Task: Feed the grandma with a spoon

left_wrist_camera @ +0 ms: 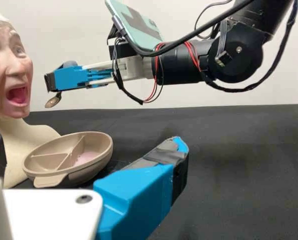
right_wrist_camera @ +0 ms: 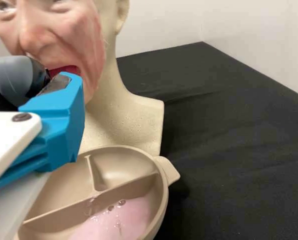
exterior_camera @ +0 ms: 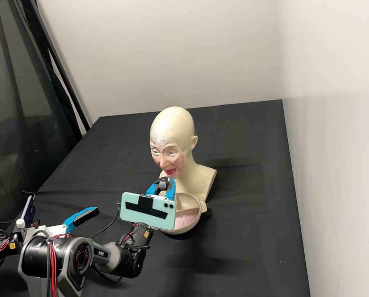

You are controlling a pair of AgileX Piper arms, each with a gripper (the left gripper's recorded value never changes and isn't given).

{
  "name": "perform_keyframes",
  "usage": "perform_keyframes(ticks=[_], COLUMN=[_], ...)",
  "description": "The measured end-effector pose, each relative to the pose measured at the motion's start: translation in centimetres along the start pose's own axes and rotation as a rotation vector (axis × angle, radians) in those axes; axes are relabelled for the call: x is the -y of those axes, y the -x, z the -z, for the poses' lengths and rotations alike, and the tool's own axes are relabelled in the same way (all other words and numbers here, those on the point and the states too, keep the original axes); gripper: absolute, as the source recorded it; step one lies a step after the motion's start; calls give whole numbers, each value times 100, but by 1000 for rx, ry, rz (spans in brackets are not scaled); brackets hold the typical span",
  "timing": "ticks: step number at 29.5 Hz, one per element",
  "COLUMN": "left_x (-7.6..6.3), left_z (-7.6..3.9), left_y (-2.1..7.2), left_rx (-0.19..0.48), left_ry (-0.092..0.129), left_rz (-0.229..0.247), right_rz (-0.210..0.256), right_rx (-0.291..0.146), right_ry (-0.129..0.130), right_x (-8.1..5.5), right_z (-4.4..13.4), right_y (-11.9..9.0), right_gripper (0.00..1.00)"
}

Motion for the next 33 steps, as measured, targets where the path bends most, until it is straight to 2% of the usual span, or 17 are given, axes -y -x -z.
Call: perform_keyframes(ticks=[1,4,6,9,11,16,20,25,33], left_x=[8,16,15,15,15,15,15,15,15], left_z=[1,35,41,44,44,44,44,44,44], left_y=[12,26,26,26,26,26,26,26,26], left_rx=[-1,-13,-15,-16,-16,-16,-16,-16,-16], left_ry=[6,32,41,41,41,41,43,47,47], left_rz=[4,8,8,8,8,8,8,8,8], right_rz=[-2,-13,-29,-50,-52,-52,-53,-62,-54], right_rx=[-10,-23,-25,-19,-10,-7,-2,14,16], right_ry=[18,38,50,61,58,71,95,91,91], right_x=[10,27,24,23,31,46,65,65,83], right_z=[13,39,51,50,43,56,73,66,61], right_y=[26,82,120,169,187,226,277,321,337], right_gripper=[0,0,0,0,0,0,0,0,0])
